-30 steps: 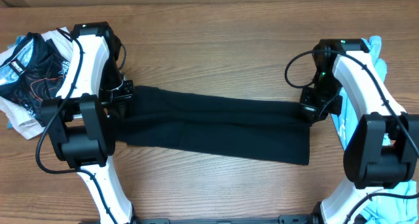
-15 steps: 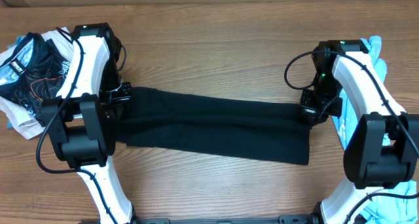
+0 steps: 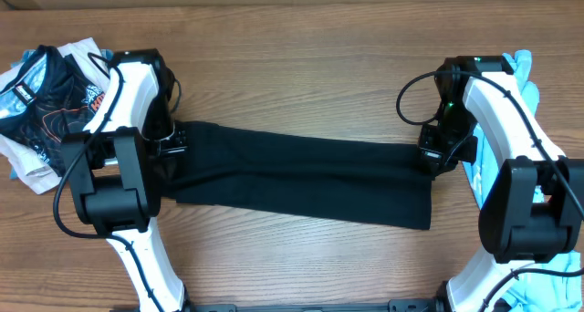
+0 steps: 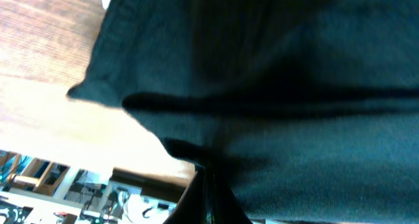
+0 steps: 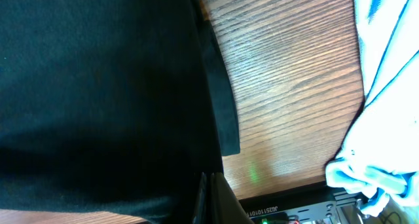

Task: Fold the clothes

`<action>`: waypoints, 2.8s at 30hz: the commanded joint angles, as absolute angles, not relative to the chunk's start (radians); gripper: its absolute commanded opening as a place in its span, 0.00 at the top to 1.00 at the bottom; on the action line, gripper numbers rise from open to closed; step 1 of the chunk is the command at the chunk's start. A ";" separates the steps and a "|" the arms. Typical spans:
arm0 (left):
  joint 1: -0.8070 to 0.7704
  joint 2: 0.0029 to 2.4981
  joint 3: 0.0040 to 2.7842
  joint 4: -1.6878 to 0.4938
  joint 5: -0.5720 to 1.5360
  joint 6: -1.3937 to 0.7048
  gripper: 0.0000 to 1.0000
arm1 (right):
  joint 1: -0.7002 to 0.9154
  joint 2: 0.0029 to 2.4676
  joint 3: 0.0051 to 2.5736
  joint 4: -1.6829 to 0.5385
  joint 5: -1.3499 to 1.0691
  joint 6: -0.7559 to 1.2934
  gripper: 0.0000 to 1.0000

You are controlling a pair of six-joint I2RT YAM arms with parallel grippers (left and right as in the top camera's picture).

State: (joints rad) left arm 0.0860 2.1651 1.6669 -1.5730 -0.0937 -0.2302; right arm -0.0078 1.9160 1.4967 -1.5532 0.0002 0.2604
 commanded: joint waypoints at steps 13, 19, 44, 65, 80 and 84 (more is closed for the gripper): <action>0.091 2.132 1.618 -1.565 -0.099 -0.241 0.96 | -0.007 1.881 1.492 -1.557 0.010 0.253 0.83; 0.091 2.132 1.612 -1.583 -0.100 -0.241 0.96 | -0.008 1.881 1.492 -1.542 0.010 0.253 0.83; 0.091 2.123 1.627 -1.392 -0.118 -0.278 0.73 | -0.016 1.881 1.492 -1.514 -0.030 0.245 0.69; 0.089 1.911 1.734 -1.394 -0.086 -0.273 0.58 | -0.130 1.881 1.251 -1.208 -0.154 0.025 0.59; 0.089 1.911 1.734 -1.394 -0.076 -0.270 0.57 | -0.139 1.881 1.009 -0.985 -0.454 -0.047 0.50; 0.089 1.911 1.734 -1.395 -0.076 -0.270 0.57 | -0.139 1.881 1.009 -0.988 -0.545 -0.087 0.71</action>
State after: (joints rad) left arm 0.0860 1.9320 1.7119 -1.3945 -0.0868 -0.2630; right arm -0.1471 1.8462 1.0355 -0.9989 -0.4072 -0.0334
